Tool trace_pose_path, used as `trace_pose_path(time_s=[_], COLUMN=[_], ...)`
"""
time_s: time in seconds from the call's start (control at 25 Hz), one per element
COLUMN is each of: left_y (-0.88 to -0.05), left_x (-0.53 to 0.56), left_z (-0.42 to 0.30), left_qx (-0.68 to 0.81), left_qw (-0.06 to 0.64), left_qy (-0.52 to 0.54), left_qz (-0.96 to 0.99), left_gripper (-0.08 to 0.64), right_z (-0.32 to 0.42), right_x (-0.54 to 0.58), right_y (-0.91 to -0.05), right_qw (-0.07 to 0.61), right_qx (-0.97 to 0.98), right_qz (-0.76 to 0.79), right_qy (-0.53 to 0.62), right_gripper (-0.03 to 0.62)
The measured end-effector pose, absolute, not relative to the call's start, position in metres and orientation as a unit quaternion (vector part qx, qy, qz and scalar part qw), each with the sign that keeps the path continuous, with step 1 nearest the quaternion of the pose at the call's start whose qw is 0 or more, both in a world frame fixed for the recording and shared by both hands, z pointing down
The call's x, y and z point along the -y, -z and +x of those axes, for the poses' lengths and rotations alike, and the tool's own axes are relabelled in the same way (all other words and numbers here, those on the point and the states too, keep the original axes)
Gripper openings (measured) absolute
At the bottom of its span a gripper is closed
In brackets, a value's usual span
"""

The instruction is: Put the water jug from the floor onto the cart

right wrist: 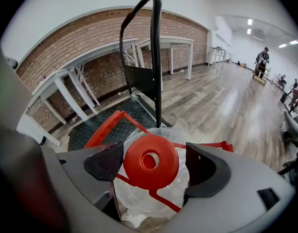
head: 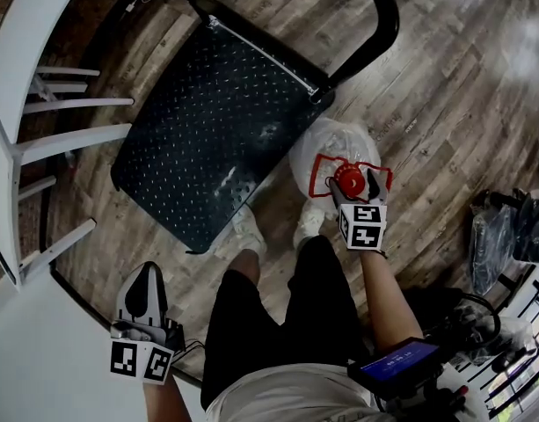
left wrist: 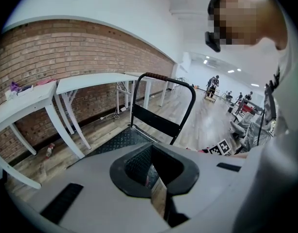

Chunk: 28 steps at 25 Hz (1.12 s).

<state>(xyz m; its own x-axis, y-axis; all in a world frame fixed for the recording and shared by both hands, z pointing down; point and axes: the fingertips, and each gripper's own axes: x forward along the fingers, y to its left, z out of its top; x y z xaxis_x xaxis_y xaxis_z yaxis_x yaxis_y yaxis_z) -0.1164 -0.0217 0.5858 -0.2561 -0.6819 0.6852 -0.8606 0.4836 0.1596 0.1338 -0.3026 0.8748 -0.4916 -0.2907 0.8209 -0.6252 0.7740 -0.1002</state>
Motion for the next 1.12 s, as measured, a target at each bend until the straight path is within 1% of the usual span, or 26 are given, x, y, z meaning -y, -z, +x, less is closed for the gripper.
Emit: trace_pose_path(time_s=[0.2, 0.32, 0.6, 0.84, 1.12], left_y=[-0.589, -0.589, -0.583, -0.564, -0.493], left_x=[0.009, 0.003, -0.001, 0.019, 0.051], left_z=[-0.119, -0.120, -0.117, -0.117, -0.120], left_qx=[0.785, 0.784, 0.784, 0.780, 0.789], left_qw=[0.364, 0.364, 0.360, 0.340, 0.278], left_qy=[-0.125, -0.124, -0.119, -0.108, -0.079], left_qz=[0.486, 0.486, 0.491, 0.515, 0.542], left_gripper=[0.000, 0.000, 0.000, 0.000, 0.000], right_z=[0.138, 0.141, 0.157, 0.179, 0.191], right_x=[0.305, 0.306, 0.304, 0.315, 0.323], right_y=[-0.878, -0.874, -0.861, -0.794, -0.681], right_qw=[0.417, 0.412, 0.407, 0.390, 0.390], right_qx=[0.836, 0.835, 0.830, 0.830, 0.833], right_qz=[0.304, 0.321, 0.338, 0.356, 0.361], right_qy=[-0.188, -0.173, -0.177, -0.179, -0.154], right_gripper=[0.375, 0.316, 0.313, 0.313, 0.313])
